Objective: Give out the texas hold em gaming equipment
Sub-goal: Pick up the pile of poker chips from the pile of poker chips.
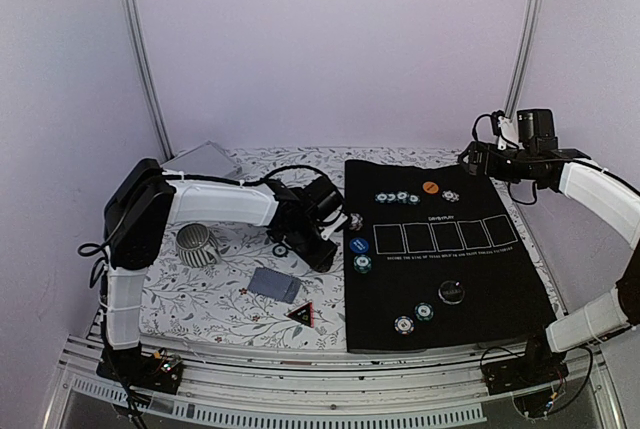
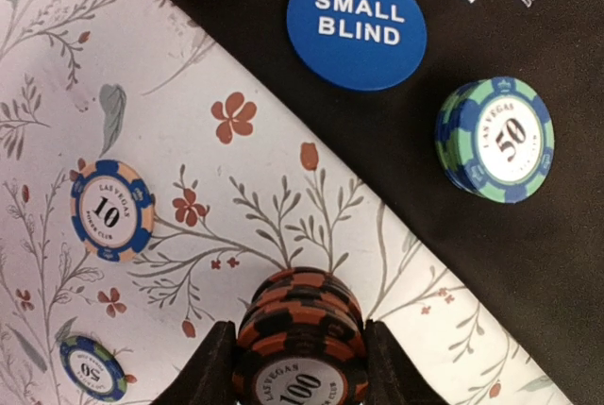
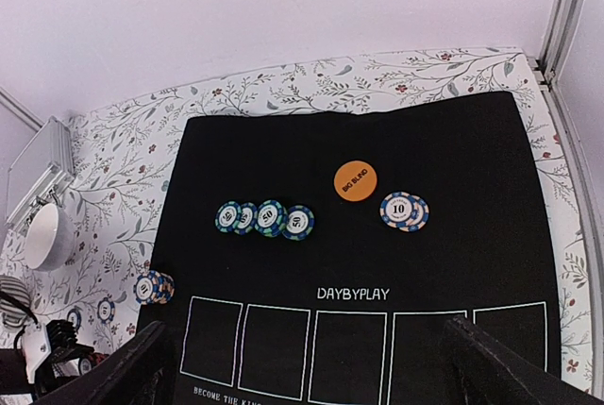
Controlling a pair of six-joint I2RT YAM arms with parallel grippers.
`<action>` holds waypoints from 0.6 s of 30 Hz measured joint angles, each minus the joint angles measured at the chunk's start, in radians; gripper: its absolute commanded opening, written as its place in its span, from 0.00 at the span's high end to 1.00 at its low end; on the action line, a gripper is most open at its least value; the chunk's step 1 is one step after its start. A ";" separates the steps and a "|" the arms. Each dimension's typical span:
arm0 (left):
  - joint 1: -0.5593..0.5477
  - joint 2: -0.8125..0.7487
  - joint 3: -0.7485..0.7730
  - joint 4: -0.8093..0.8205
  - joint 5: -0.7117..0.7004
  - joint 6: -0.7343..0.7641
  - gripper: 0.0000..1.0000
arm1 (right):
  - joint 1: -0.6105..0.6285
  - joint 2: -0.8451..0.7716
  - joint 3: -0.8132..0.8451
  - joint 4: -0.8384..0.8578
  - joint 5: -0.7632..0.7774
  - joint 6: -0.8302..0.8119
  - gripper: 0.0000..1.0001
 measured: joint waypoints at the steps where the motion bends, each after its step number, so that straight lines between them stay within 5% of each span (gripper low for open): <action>1: 0.000 0.000 0.000 -0.001 0.000 0.000 0.74 | 0.000 0.000 0.000 0.000 0.000 0.000 0.01; 8: 0.000 0.000 0.000 -0.001 0.000 0.001 1.00 | 0.000 0.000 0.000 0.000 -0.001 0.000 0.01; 18: 0.000 -0.015 0.000 -0.005 0.000 0.005 1.00 | 0.000 0.000 0.000 0.000 -0.002 -0.001 0.01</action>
